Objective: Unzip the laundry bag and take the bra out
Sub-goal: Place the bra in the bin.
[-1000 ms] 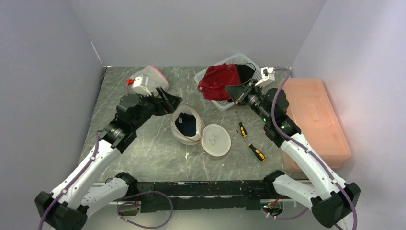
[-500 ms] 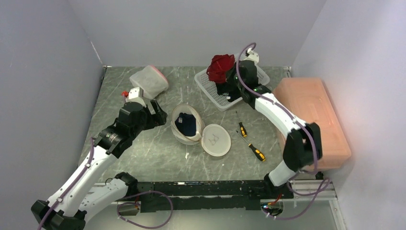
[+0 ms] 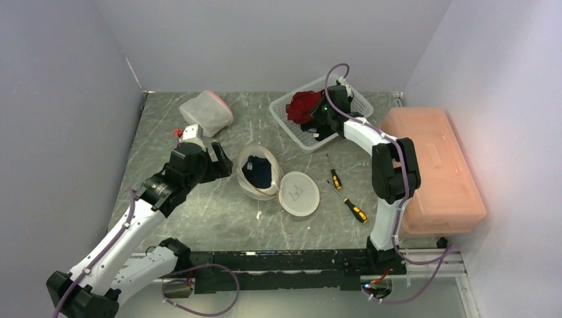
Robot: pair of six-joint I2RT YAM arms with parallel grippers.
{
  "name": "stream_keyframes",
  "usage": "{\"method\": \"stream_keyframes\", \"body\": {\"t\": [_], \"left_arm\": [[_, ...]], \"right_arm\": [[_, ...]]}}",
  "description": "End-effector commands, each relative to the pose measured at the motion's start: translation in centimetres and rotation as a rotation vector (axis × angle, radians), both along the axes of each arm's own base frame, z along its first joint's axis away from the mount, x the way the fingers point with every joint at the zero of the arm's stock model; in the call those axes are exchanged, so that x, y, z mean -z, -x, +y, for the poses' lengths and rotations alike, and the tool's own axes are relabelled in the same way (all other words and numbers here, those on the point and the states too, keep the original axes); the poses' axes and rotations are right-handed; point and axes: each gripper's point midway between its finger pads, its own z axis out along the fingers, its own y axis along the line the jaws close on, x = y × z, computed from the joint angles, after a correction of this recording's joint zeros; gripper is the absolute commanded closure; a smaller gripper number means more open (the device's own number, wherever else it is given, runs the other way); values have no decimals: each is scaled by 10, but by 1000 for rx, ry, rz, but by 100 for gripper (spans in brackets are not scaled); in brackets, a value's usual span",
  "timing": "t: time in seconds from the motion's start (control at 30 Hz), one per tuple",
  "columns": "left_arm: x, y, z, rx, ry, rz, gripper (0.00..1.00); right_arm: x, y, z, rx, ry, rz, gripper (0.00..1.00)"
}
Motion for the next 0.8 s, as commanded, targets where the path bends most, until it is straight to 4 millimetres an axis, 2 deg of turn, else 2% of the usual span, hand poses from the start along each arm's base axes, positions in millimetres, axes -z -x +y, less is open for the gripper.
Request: {"method": "stream_keyframes", "body": {"t": [0.0,0.27,0.5,0.53,0.7,0.77], "left_arm": [[-1,-1,-8,37,9,4,9],[6,-3,-14,53,15,34,10],[14,-2,-15,55,10,60,10],[14,-2,-15,55,8,63,10],[13,-2,-12,46,0,63,10],[12,-2,-12,43,2,58,10]], "right_arm": [[-15,6,14,-52,-82,-37,100],[25,21,2,-37,-39,85,100],[45,28,-9,-26,-25,144,100],[45,28,-10,-26,-29,141,100],[11,24,-12,-37,-19,59,100],[5,23,-13,-41,-7,56,100]]}}
